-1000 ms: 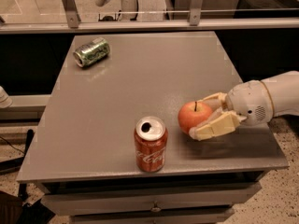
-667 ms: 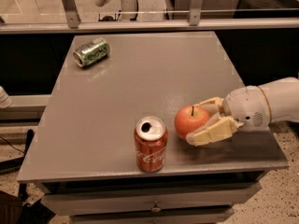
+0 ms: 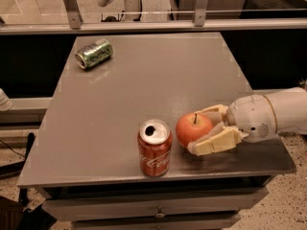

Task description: Move apple near coke can

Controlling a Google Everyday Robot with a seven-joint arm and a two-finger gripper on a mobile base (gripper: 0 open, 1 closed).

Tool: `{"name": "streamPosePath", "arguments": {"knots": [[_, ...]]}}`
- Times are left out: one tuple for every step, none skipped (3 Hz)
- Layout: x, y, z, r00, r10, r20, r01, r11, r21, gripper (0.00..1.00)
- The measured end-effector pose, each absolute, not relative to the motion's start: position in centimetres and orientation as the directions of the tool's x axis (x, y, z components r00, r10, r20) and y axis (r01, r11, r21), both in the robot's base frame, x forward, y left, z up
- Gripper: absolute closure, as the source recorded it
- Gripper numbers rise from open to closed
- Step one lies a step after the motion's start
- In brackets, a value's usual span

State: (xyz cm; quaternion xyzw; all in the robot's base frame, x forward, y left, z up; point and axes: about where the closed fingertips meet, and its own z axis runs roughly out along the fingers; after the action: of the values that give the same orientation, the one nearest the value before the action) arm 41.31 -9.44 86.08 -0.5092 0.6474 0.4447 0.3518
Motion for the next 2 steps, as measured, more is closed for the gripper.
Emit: {"name": "streamPosePath", "arguments": {"knots": [[40.95,-9.27,86.05,-0.230,-0.338,-0.913,-0.973,0.081,0.215,0.13],[40.40,-9.00,85.75,-0.240,-0.334,-0.912,-0.971,0.077,0.228,0.00]]}}
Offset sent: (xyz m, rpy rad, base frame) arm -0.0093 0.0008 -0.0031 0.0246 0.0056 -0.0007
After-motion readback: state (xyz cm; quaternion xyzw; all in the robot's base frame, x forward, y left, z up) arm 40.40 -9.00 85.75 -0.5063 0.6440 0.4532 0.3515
